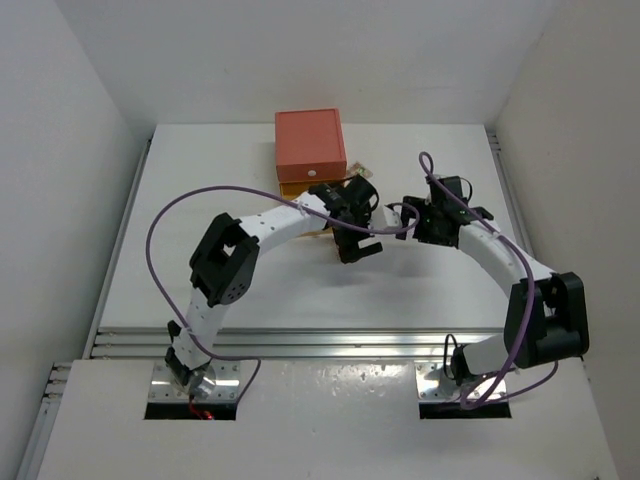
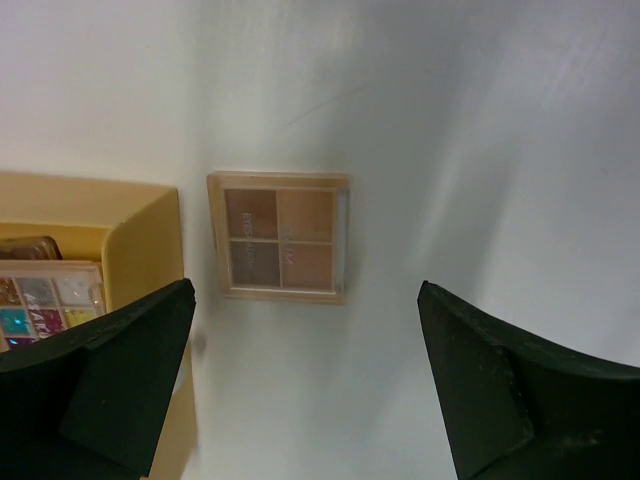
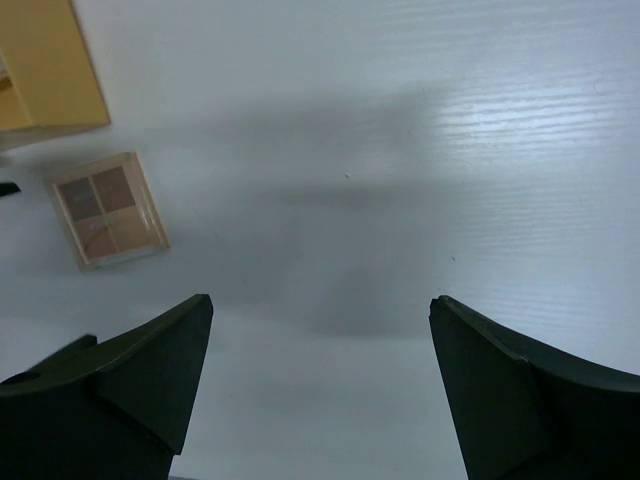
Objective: Organize the makeup
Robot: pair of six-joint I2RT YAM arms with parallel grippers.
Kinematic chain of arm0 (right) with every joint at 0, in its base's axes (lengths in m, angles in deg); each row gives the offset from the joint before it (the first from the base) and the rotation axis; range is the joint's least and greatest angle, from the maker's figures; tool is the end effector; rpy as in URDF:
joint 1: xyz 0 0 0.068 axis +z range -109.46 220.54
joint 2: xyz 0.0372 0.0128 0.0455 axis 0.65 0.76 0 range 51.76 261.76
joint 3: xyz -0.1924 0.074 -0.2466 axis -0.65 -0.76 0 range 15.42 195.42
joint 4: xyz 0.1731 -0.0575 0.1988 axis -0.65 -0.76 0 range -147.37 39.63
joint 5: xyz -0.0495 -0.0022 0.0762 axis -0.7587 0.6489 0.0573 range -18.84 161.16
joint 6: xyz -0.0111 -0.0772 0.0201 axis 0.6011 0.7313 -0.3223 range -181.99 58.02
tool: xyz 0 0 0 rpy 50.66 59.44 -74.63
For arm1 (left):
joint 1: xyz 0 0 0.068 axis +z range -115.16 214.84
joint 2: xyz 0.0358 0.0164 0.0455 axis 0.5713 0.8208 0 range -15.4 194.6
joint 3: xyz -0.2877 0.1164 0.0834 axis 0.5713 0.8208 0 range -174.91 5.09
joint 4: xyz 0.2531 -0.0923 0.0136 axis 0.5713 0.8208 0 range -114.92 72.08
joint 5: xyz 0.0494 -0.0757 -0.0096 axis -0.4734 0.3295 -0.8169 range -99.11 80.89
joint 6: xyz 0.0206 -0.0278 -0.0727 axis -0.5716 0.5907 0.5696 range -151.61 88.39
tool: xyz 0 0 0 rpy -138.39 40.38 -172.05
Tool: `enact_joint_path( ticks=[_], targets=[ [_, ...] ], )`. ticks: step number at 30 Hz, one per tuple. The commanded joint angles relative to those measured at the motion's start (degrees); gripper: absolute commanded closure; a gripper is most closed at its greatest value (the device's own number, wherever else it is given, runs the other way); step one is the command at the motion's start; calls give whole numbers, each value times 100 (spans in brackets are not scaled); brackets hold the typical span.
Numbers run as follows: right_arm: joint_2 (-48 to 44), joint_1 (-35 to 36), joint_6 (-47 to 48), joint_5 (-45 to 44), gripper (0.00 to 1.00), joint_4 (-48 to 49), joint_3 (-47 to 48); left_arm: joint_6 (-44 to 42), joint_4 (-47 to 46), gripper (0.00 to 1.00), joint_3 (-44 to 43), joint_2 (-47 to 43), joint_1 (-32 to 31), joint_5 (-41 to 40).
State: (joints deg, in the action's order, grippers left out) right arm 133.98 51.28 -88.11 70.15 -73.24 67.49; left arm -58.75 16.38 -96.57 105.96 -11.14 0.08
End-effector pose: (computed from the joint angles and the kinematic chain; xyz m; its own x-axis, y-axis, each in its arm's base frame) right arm 0.3082 0.0573 0.2342 -0.7821 0.2998 -0.5464 0.1877 0.9493 0.2522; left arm 0.3477 -0.3758 0.2277 -0.1924 0.8472 -0.4951 0.9568 0.2740 0.0969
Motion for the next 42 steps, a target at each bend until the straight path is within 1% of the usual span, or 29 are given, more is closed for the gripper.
enact_joint_path(
  ticks=[1, 4, 11, 16, 20, 23, 26, 29, 31, 34, 35, 38, 39, 41, 42],
  targets=[
    [-136, -20, 99, 339, 10, 38, -48, 1087, -465, 0, -221, 333, -16, -461],
    [-144, -46, 134, 391, 9, -67, -48, 1298, -465, 0, -301, 476, -17, -462],
    [-188, -46, 293, 427, 9, -147, -145, 1246, -518, 0, -187, 660, -17, -392],
    [-188, -46, 389, 427, 9, -200, -84, 1422, -570, 0, -187, 862, 89, -497],
    [-197, -55, 477, 409, 9, -288, -13, 1422, -570, 0, 24, 863, 142, -330],
    [-223, -63, 495, 392, 9, -305, 4, 1299, -632, 0, 226, 863, 142, -190],
    [-180, -55, 539, 400, 9, -323, 39, 1044, -632, 3, 297, 863, 142, 108],
    [-188, -55, 565, 392, 9, -393, 57, 615, -632, 4, 717, 645, 1, 337],
    [-197, -55, 618, 357, 9, -393, 66, 447, -632, 4, 1078, 477, -139, 338],
    [-188, -46, 635, 321, 9, -393, 66, 393, -632, 4, 1211, 362, -192, 242],
    [-197, -63, 635, 304, 9, -393, 75, 445, -632, 6, 1211, 362, -253, 180],
    [-206, -46, 644, 278, 9, -428, 110, 446, -632, 18, 1211, 476, -254, -31],
    [-215, -55, 644, 269, 9, -411, 136, 446, -632, 26, 1211, 476, -254, -31],
    [-224, -55, 662, 225, 9, -428, 163, 446, -632, 34, 1149, 529, -254, -31],
    [-223, -46, 671, 207, 9, -428, 189, 446, -632, 43, 1149, 529, -254, -31]
  ],
)
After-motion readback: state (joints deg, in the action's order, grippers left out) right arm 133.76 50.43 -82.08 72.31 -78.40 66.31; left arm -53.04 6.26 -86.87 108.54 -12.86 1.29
